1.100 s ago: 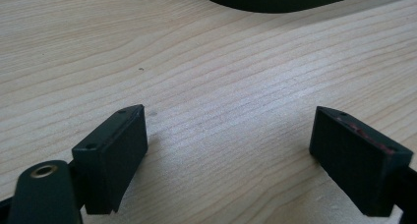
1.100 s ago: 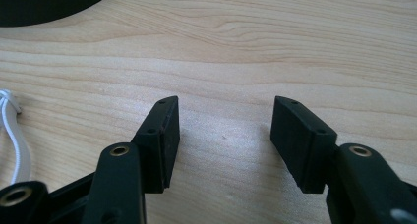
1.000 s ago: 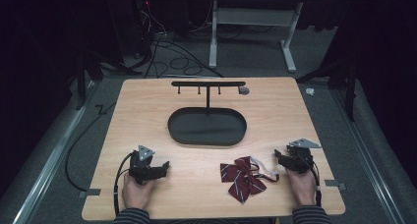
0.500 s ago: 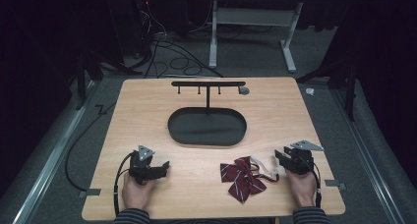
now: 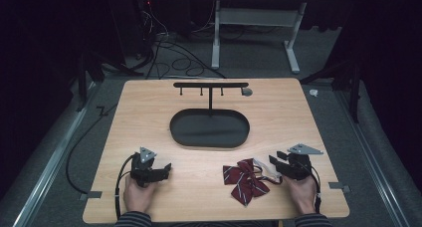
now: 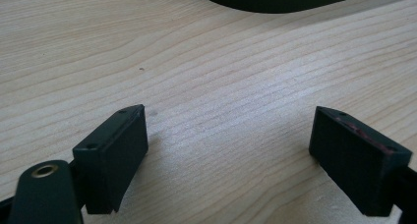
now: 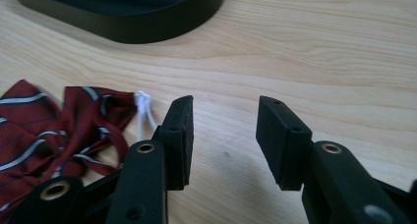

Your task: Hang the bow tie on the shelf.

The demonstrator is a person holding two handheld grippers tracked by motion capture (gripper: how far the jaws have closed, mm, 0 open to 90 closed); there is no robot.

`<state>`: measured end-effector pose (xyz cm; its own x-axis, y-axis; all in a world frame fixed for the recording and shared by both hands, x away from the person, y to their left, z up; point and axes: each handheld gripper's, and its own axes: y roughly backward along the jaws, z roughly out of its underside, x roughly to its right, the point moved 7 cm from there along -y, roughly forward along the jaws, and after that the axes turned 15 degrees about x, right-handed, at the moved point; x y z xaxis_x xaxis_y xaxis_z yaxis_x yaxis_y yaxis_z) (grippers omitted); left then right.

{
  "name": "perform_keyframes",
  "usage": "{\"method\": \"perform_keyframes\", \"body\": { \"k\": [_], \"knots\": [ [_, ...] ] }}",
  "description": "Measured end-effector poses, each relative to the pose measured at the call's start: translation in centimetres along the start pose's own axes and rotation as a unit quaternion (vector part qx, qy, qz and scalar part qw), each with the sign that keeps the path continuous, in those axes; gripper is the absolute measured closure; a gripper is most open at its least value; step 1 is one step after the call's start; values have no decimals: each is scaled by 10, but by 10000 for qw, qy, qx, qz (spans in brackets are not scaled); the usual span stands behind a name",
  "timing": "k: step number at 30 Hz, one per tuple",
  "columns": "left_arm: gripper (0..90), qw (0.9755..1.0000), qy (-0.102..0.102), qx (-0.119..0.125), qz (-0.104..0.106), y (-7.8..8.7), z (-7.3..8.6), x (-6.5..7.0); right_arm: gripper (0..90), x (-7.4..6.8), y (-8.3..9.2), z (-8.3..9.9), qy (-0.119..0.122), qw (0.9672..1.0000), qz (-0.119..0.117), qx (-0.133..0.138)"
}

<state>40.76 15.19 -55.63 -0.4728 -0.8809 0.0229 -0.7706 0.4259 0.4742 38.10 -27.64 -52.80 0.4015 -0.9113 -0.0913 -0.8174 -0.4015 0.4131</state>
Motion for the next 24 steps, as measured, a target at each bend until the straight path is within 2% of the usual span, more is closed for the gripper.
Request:
{"method": "perform_keyframes", "body": {
  "k": [7, 15, 24],
  "knots": [
    [150, 10000, -1, 0, 0, 0, 0, 0, 617, -14, -6, -4, 70, 9996, -269, -63],
    [150, 10000, 0, 0, 2, 0, 0, 0, 639, -31, -22, -4, 166, 9981, -535, -267],
    [150, 10000, -4, -1, 1, 0, 0, 0, 697, -36, -32, 4, 261, 9964, -586, -553]
  ]
}}
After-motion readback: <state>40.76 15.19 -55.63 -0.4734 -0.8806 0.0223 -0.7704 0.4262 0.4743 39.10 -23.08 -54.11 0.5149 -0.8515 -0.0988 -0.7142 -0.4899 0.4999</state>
